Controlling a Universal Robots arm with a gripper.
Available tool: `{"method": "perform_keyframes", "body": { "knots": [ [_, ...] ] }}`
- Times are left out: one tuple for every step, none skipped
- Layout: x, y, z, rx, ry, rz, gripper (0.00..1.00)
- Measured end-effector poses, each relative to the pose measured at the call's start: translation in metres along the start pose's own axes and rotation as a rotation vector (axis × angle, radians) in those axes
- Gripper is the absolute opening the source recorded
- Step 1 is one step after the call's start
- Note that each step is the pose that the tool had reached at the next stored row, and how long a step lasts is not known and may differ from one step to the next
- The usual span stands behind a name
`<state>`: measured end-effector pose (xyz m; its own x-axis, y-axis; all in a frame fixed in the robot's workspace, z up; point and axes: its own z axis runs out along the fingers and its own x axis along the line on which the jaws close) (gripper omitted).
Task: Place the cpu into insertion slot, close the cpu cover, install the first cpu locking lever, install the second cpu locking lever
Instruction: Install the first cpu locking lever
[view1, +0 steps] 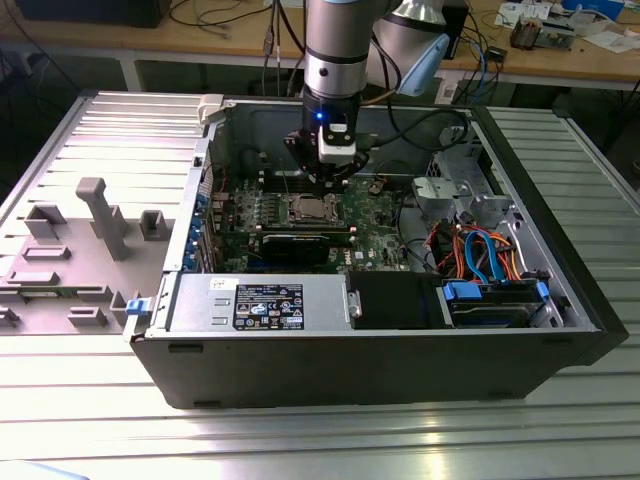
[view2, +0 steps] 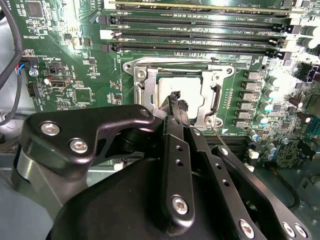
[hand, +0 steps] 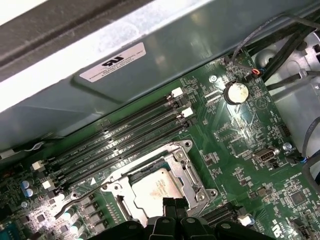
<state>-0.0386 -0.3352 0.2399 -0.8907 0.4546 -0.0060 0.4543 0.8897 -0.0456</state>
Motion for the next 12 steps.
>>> {"method": "perform_keyframes", "body": {
  "knots": [
    [0.0,0.0,0.0,0.0,-0.0002,-0.004,0.11],
    [0.0,0.0,0.0,-0.0001,-0.0004,-0.008,0.11],
    [0.0,0.0,0.0,-0.0001,-0.0006,-0.012,0.11],
    [0.0,0.0,0.0,-0.0001,-0.0007,-0.015,0.11],
    [0.0,0.0,0.0,-0.0001,-0.0007,-0.017,0.11],
    [0.0,0.0,0.0,-0.0001,-0.0009,-0.02,0.11],
    [0.0,0.0,0.0,-0.0002,-0.001,-0.022,0.11],
    [0.0,0.0,0.0,-0.0001,-0.0012,-0.026,0.11],
    [0.0,0.0,0.0,-0.0002,-0.0013,-0.029,0.11],
    [0.0,0.0,0.0,-0.0002,-0.0014,-0.032,0.11],
    [0.0,0.0,0.0,-0.0002,-0.0016,-0.035,0.11],
    [0.0,0.0,0.0,-0.0002,-0.0017,-0.037,0.11]
  ]
}}
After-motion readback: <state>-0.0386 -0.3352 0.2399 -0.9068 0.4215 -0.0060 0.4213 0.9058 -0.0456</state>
